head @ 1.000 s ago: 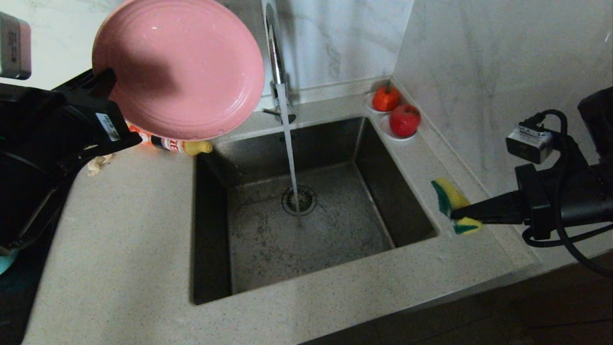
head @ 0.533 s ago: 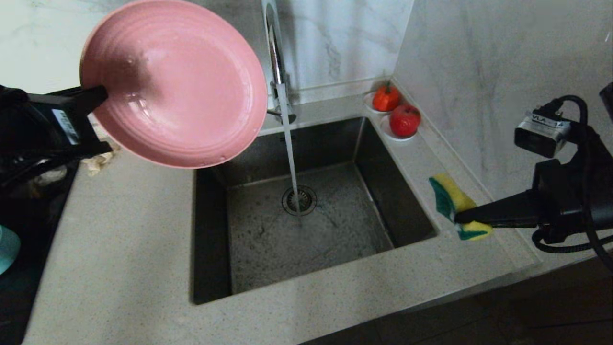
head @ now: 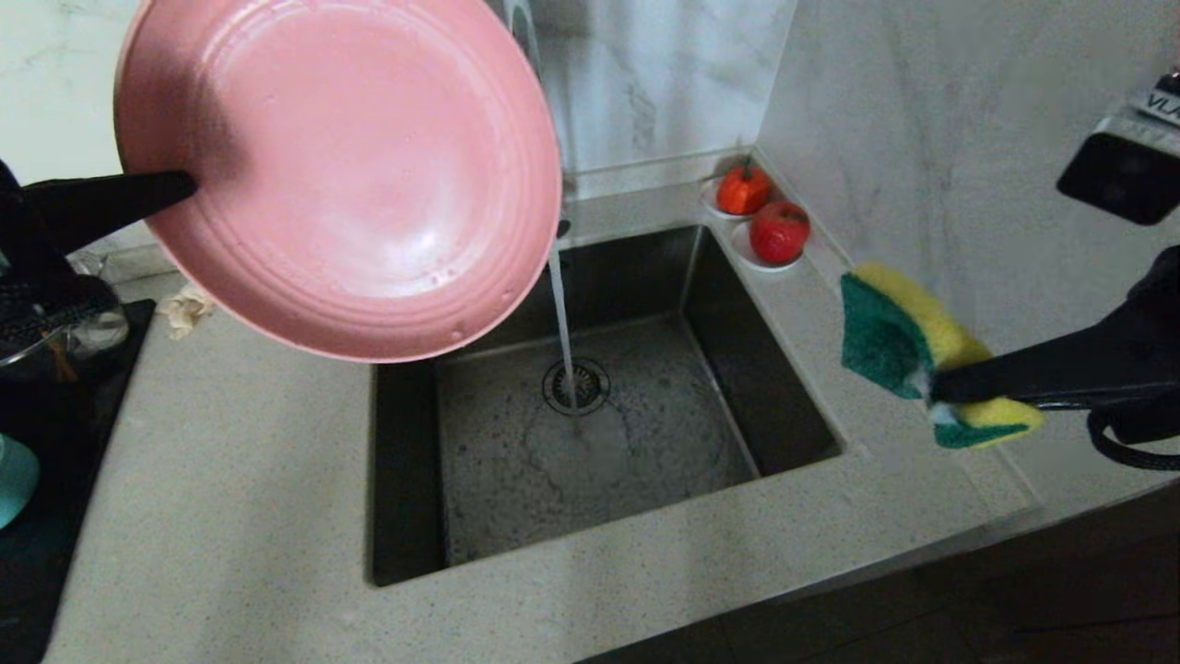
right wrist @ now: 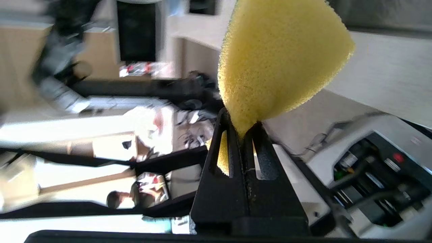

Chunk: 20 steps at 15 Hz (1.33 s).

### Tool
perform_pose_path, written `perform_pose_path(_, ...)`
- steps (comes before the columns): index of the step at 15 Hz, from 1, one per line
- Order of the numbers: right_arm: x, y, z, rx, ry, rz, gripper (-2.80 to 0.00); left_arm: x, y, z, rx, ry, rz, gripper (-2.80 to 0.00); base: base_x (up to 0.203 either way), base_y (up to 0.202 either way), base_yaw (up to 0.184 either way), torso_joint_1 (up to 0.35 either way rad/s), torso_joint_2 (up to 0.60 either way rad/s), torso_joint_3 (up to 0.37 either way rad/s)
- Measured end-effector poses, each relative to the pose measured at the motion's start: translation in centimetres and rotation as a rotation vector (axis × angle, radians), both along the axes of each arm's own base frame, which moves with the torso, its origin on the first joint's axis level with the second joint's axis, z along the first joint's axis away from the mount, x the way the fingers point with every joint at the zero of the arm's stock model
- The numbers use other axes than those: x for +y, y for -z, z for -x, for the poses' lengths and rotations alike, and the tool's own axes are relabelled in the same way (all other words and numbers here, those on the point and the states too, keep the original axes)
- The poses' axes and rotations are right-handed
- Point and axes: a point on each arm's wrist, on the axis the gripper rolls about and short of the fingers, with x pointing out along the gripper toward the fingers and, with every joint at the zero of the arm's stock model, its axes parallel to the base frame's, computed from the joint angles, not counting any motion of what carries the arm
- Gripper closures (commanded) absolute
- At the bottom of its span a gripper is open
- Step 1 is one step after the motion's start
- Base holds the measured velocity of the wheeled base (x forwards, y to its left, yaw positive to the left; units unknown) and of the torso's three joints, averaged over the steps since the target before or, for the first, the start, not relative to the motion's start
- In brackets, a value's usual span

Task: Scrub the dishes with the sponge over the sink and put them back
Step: Wipe the plate

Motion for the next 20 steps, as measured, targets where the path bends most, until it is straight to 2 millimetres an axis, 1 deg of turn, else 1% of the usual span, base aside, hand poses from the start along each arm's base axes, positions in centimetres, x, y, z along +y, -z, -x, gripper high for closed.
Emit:
perform_pose_path(2, 0.2, -1.1, 1.2, -0.03, -0.047, -0.019, 0.0, 0.1, 0.2, 0.8, 0.017, 0.05, -0.01, 0.0, 0.0, 0.0, 0.0, 0.0, 0.0, 0.0)
perform_pose_path(4, 0.4, -2.0, 1.8, -0.057, -0.073, -0.033, 0.0, -0.3, 0.4, 1.3, 0.032, 0.095, -0.024, 0.0, 0.0, 0.0, 0.0, 0.0, 0.0, 0.0)
perform_pose_path(5, 0.4, -2.4, 1.9, -0.072, -0.08, -0.04, 0.0, -0.6, 0.5, 1.3, 0.036, 0.11, -0.027, 0.0, 0.0, 0.0, 0.0, 0.0, 0.0, 0.0)
perform_pose_path(7, 0.7, -3.4, 1.9, -0.079, -0.086, -0.061, 0.0, -1.5, 0.8, 0.4, 0.063, 0.114, -0.038, 0.0, 0.0, 0.0, 0.0, 0.0, 0.0, 0.0)
perform_pose_path(10, 1.6, -4.4, 1.3, -0.083, -0.113, -0.079, 0.0, -3.6, 0.8, -1.3, 0.095, 0.102, -0.049, 0.0, 0.0, 0.0, 0.0, 0.0, 0.0, 0.0)
perform_pose_path(13, 3.0, -5.3, 0.5, -0.085, -0.152, -0.091, 0.0, -5.6, 0.7, -2.6, 0.102, 0.111, -0.053, 0.0, 0.0, 0.0, 0.0, 0.0, 0.0, 0.0)
perform_pose_path(15, 4.4, -5.6, -0.2, -0.058, -0.186, -0.097, 0.0, -6.4, 0.8, -3.3, 0.105, 0.12, -0.056, 0.0, 0.0, 0.0, 0.0, 0.0, 0.0, 0.0)
perform_pose_path(17, 6.1, -5.4, -1.1, -0.034, -0.218, -0.09, 0.0, -7.0, 1.1, -3.8, 0.119, 0.126, -0.065, 0.0, 0.0, 0.0, 0.0, 0.0, 0.0, 0.0)
perform_pose_path(20, 8.6, -5.0, -2.4, 0.009, -0.241, -0.071, 0.0, -7.7, 1.1, -4.4, 0.117, 0.136, -0.064, 0.0, 0.0, 0.0, 0.0, 0.0, 0.0, 0.0)
